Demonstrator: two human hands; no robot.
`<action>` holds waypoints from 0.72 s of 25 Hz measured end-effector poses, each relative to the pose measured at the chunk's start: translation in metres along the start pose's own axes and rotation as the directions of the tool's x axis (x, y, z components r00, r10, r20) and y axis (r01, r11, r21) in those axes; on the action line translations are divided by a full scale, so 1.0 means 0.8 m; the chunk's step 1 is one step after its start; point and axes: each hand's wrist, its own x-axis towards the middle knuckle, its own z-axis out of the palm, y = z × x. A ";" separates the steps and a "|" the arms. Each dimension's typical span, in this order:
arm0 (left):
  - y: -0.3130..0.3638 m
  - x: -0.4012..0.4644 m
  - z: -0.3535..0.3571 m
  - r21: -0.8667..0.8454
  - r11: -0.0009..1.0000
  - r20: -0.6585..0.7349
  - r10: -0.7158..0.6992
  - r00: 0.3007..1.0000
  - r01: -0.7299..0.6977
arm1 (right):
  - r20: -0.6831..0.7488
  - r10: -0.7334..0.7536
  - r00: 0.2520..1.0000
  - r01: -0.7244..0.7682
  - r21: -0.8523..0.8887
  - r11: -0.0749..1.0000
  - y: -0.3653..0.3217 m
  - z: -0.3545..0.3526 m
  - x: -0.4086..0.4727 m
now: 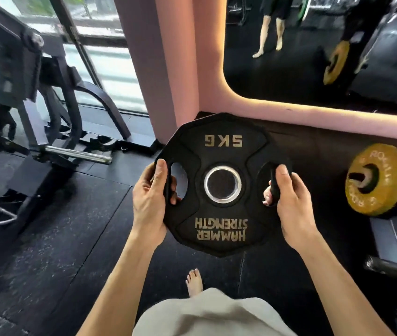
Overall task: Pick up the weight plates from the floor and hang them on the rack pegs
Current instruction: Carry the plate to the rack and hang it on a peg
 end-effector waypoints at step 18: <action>0.003 0.609 0.229 0.041 0.998 0.243 -0.063 0.968 0.054 | -0.274 -0.028 0.961 0.038 0.032 0.999 -0.065 0.133 0.557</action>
